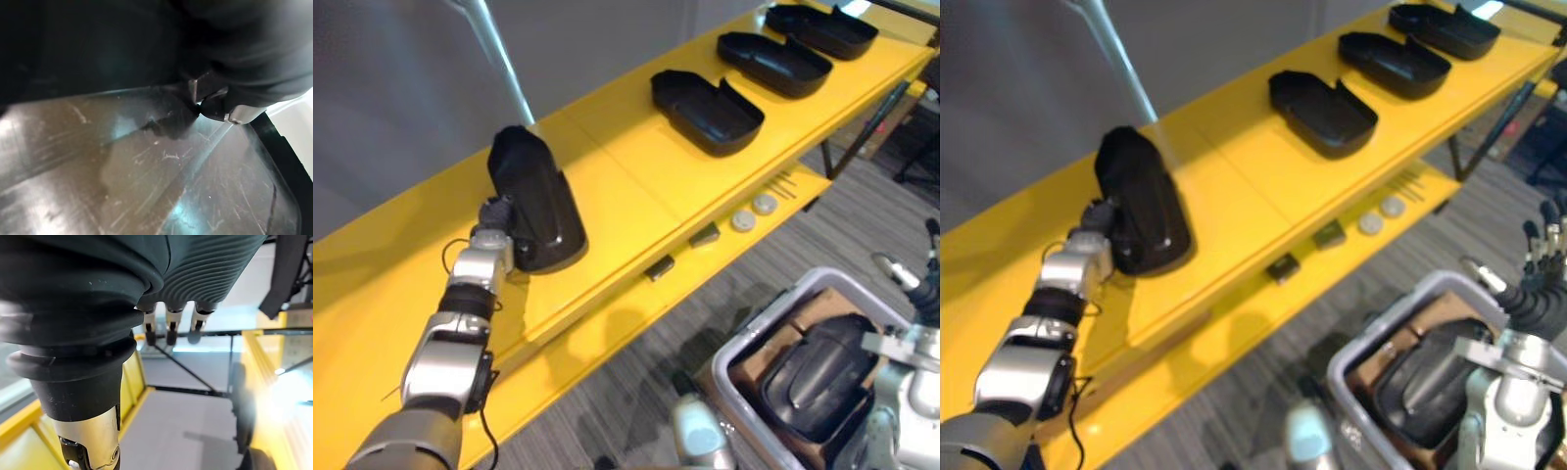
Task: Walk over and take plastic housings, then place them on the shelf
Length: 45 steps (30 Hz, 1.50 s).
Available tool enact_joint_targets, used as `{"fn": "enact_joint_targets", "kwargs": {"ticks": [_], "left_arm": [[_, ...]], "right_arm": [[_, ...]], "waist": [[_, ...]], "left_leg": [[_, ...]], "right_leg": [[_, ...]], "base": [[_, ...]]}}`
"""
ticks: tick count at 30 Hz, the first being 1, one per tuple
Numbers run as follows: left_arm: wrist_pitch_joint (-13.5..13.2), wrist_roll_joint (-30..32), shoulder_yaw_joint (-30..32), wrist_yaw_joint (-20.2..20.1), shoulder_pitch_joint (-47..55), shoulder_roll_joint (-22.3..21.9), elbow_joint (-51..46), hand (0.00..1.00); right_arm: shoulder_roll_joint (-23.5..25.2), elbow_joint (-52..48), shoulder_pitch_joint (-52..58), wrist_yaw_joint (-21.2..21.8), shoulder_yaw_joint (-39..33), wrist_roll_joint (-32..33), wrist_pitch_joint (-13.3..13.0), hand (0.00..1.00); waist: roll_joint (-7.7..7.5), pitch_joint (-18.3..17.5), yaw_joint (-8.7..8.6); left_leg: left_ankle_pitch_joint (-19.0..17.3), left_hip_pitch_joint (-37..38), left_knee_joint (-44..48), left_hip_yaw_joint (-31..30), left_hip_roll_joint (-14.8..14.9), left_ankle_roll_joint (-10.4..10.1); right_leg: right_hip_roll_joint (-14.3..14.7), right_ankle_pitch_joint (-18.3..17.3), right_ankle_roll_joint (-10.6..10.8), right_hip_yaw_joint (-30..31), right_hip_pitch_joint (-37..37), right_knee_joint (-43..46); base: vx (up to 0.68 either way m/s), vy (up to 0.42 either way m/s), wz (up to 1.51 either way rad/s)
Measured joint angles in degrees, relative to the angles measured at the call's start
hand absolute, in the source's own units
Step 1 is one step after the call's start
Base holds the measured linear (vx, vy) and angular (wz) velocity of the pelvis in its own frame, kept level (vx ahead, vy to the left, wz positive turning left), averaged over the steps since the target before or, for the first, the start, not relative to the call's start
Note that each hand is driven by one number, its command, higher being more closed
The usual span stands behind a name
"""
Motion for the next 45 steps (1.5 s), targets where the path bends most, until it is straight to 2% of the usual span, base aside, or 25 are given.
{"fn": "enact_joint_targets", "kwargs": {"ticks": [2,7,13,16,18,19,20,22,25,26,28,30,34,37,39,40,42,43,45], "left_arm": [[0.8,1.59,0.01,1.42,-1.27,0.25,0.13,0.0],[1.85,1.52,0.03,3.91,-3.52,1.7,0.22,0.0],[2.01,-3.3,0.29,8.34,-5.3,1.85,1.06,0.0],[0.97,-5.94,0.66,11.61,-5.37,1.53,1.32,0.0],[-1.11,-7.9,2.12,16.47,-5.37,0.65,1.4,0.0],[-2.12,-7.91,2.95,18.47,-5.39,0.27,1.39,0.0],[-4.2,-7.67,3.89,22.22,-5.5,0.13,1.26,0.0],[-6.18,-6.64,6.88,27.34,-7.02,0.26,0.63,0.0],[-8.1,-3.84,7.78,31.73,-10.55,2.88,-2.0,0.0],[-8.2,-2.91,8.01,32.03,-11.09,3.69,-2.49,0.0],[-10.38,-0.05,8.12,33.74,-13.08,7.22,-3.49,0.0],[-11.73,-0.06,8.84,33.85,-13.97,9.17,-3.52,0.0],[-13.49,-0.05,9.2,33.36,-14.46,10.56,-3.13,0.0],[-18.52,-0.45,9.0,30.75,-14.24,11.27,-3.15,0.0],[-24.13,-0.83,9.03,28.46,-9.8,10.87,-6.64,0.0],[-25.82,-0.83,9.22,28.05,-7.55,10.5,-9.32,0.0],[-31.06,-0.99,11.37,25.27,2.68,7.37,-22.24,0.0],[-33.56,-1.26,13.26,23.63,10.51,4.44,-31.44,0.0],[-34.71,-0.56,16.34,20.75,26.37,-1.25,-45.91,0.0]], "right_arm": [[0.24,-0.14,-0.08,0.02,0.4,0.02,0.78,0.0],[0.46,-1.89,0.02,0.04,1.08,1.82,0.78,0.0],[0.94,-4.37,1.31,0.1,3.14,2.52,1.11,0.0],[1.09,-5.39,1.53,0.07,4.21,3.03,1.48,0.0],[1.49,-5.79,1.95,0.23,5.69,3.94,1.48,0.0],[1.72,-5.79,1.98,0.28,6.11,3.94,1.47,0.0],[2.08,-5.79,2.01,0.49,7.28,3.92,1.46,0.0],[2.36,-5.76,2.11,1.51,8.55,3.93,1.27,0.0],[2.36,-5.59,2.11,3.06,9.47,3.94,-0.08,0.0],[2.35,-5.45,1.99,3.28,9.66,4.02,-0.66,0.0],[2.12,-4.94,1.13,5.26,9.77,5.78,-3.9,0.0],[1.52,-4.34,0.05,6.7,9.7,7.59,-6.07,0.0],[-0.28,-3.94,-3.67,11.55,10.54,12.2,-7.82,0.0],[-1.9,-2.92,-11.16,15.91,14.32,15.86,-7.73,0.0],[-3.01,0.76,-18.43,17.97,21.1,16.33,-6.04,0.0],[-2.98,1.72,-20.09,18.03,22.62,16.22,-5.06,0.0],[-2.82,5.48,-25.22,17.93,27.82,16.2,-1.11,0.0],[-2.52,7.81,-27.39,17.48,30.51,15.73,1.27,0.0],[-0.62,10.74,-29.51,15.87,33.43,13.76,4.69,0.0]], "waist": [[0.05,0.44,-0.13],[0.28,2.78,-1.35],[0.26,3.03,-1.6],[0.12,3.12,-1.57],[0.11,3.12,-1.6],[0.11,3.12,-1.6],[0.11,3.12,-1.64],[0.11,3.12,-1.57],[0.09,3.11,-1.42],[0.06,3.09,-1.4],[0.04,3.08,-1.33],[-0.07,2.93,-1.31],[-0.12,2.47,-0.23],[-0.27,2.21,0.64],[0.14,0.54,1.91],[0.28,0.13,2.29],[0.97,-0.78,5.04],[1.54,-1.46,6.79],[2.7,-2.97,10.24]], "left_leg": [[-0.47,-1.22,0.71,1.15,-0.06,0.2],[-1.39,-2.18,2.51,1.76,-0.12,0.36],[-1.97,-3.12,4.12,2.32,0.38,0.46],[-2.34,-3.42,4.52,2.41,0.48,0.58],[-2.32,-3.4,4.42,2.49,0.38,0.64],[-2.31,-3.34,4.35,2.52,0.37,0.64],[-2.29,-3.26,4.25,2.55,0.34,0.63],[-2.1,-2.96,3.87,2.48,0.19,0.67],[-1.25,-1.85,2.13,1.91,-0.64,0.81],[-1.13,-1.57,1.79,1.77,-0.73,0.83],[-1.14,-0.86,1.68,1.09,-0.56,0.82],[-1.15,-0.73,1.68,0.48,-0.51,0.82],[-1.04,-0.64,1.6,-1.15,-0.56,0.95],[-0.29,-0.28,0.82,-3.05,-0.99,1.11],[0.64,0.13,-0.6,-4.8,-1.26,1.1],[0.91,0.22,-0.88,-5.23,-1.29,1.15],[1.7,1.12,-2.03,-7.17,-1.32,1.2],[1.86,1.04,-1.97,-8.61,-1.22,1.22],[1.87,0.75,-1.79,-11.58,-1.19,1.23]], "right_leg": [[0.13,-0.11,0.12,0.77,-1.88,1.07],[0.23,-0.62,0.51,1.93,-3.44,2.83],[0.6,-0.82,0.53,2.2,-4.68,3.81],[0.61,-0.98,0.69,2.27,-4.67,4.03],[0.61,-0.98,0.71,2.27,-4.67,4.1],[0.62,-0.98,0.71,2.28,-4.67,4.11],[0.63,-0.98,0.71,2.29,-4.67,4.12],[0.58,-0.98,0.71,2.29,-4.45,4.13],[-0.03,-0.98,0.71,1.84,-3.54,3.86],[-0.16,-1.0,0.72,1.76,-3.31,3.74],[-0.29,-1.02,0.76,1.27,-1.78,2.8],[-0.64,-1.01,0.78,0.38,-0.99,2.22],[-1.36,-0.96,0.83,-1.27,0.49,1.24],[-2.25,-0.89,0.86,-2.98,1.86,0.42],[-2.88,-0.89,0.85,-4.69,3.22,-0.58],[-2.98,-0.89,0.85,-5.14,3.58,-0.65],[-3.38,-0.89,0.84,-7.4,5.12,-0.79],[-3.74,-0.9,0.84,-8.98,6.15,-1.2],[-4.13,-0.91,0.83,-12.15,8.25,-2.78]], "base": [[-0.04,0.006,-0.16],[-0.01,0.011,-0.1],[0.01,0.004,-0.03],[0.0,0.0,0.0],[0.0,0.0,0.0],[0.0,0.0,0.0],[0.0,0.0,0.0],[0.02,0.006,0.0],[0.03,0.021,0.1],[0.02,0.022,0.08],[0.02,0.013,0.09],[0.01,0.006,0.16],[0.02,0.01,0.22],[0.03,0.011,0.29],[0.05,0.002,0.35],[0.05,-0.008,0.37],[0.03,-0.017,0.46],[0.02,-0.025,0.57],[0.04,-0.04,0.7]]}}
